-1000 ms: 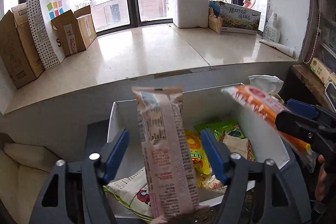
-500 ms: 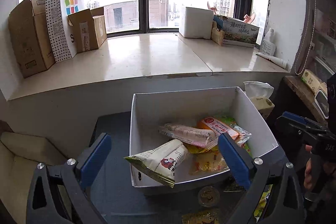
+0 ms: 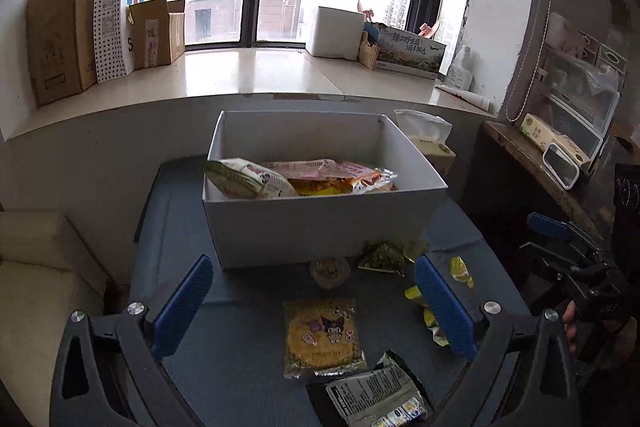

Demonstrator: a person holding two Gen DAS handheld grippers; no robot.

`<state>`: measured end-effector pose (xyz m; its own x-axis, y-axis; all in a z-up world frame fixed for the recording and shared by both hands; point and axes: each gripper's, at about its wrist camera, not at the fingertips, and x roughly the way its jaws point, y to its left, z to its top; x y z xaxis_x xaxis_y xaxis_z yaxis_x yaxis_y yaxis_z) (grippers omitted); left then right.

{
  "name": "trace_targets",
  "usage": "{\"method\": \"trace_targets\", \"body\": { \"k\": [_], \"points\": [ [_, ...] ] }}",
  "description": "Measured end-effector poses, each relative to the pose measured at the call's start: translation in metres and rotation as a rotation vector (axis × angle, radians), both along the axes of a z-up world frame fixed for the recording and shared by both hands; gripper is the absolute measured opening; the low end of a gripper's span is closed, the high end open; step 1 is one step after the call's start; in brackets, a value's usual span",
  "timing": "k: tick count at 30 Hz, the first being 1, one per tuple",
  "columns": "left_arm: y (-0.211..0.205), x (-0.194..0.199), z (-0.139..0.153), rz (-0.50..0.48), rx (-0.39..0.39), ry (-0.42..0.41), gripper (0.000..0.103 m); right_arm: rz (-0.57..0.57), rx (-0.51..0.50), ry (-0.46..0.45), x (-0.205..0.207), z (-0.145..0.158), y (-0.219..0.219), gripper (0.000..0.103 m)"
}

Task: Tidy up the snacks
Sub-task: 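Grasp yellow chip bag with right gripper while left gripper grasps cookie pack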

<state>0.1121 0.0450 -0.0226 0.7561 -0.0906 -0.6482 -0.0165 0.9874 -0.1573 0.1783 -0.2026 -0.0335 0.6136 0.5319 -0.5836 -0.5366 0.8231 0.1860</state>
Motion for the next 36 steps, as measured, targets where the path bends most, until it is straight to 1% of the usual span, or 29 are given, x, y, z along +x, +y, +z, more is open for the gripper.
{"method": "trace_targets", "body": {
  "k": [2,6,10,13,15,19,25,27,28,29,30,31,32,33,34,36],
  "points": [
    [-0.002,-0.015,-0.015,0.017,-0.031,0.021,0.103,-0.039,-0.035,0.026,-0.014,-0.019,-0.012,0.103],
    [-0.006,-0.038,-0.043,0.017,-0.082,0.072,0.103,-0.079,-0.046,0.116,-0.033,-0.058,-0.028,0.103],
    [-0.010,-0.053,-0.062,0.020,-0.093,0.116,0.103,-0.088,-0.103,0.157,-0.039,-0.088,-0.027,0.103],
    [-0.012,-0.060,-0.072,0.021,-0.091,0.138,0.103,-0.083,-0.114,0.167,-0.035,-0.096,-0.021,0.103],
    [-0.013,-0.063,-0.077,0.017,-0.091,0.151,0.103,-0.073,-0.129,0.159,-0.028,-0.097,-0.014,0.103],
    [-0.011,-0.063,-0.084,0.026,-0.097,0.170,0.103,-0.066,-0.174,0.146,-0.007,-0.102,0.002,0.103],
    [-0.008,-0.063,-0.090,0.031,-0.090,0.189,0.103,-0.055,-0.275,0.187,0.026,-0.122,0.025,0.103],
    [-0.007,-0.061,-0.093,0.035,-0.089,0.198,0.103,-0.048,-0.283,0.217,0.033,-0.128,0.028,0.103],
    [-0.006,-0.061,-0.094,0.037,-0.092,0.204,0.103,-0.052,-0.287,0.222,0.035,-0.129,0.028,0.093],
    [-0.006,-0.060,-0.096,0.038,-0.094,0.208,0.103,-0.056,-0.293,0.223,0.036,-0.131,0.028,0.071],
    [-0.005,-0.059,-0.097,0.039,-0.095,0.212,0.103,-0.069,-0.296,0.214,0.036,-0.132,0.027,0.071],
    [-0.005,-0.058,-0.098,0.040,-0.093,0.215,0.103,-0.084,-0.293,0.208,0.035,-0.131,0.025,0.069],
    [-0.006,-0.057,-0.099,0.040,-0.090,0.218,0.103,-0.078,-0.279,0.214,0.033,-0.131,0.023,0.063],
    [-0.006,-0.055,-0.100,0.036,-0.089,0.221,0.103,-0.064,-0.256,0.218,0.031,-0.130,0.020,0.063],
    [-0.006,-0.053,-0.102,0.029,-0.089,0.227,0.103,-0.058,-0.243,0.222,0.027,-0.129,0.017,0.060],
    [-0.009,-0.045,-0.105,0.023,-0.081,0.242,0.103,-0.061,-0.230,0.209,0.021,-0.128,0.009,0.057]
  ]
}}
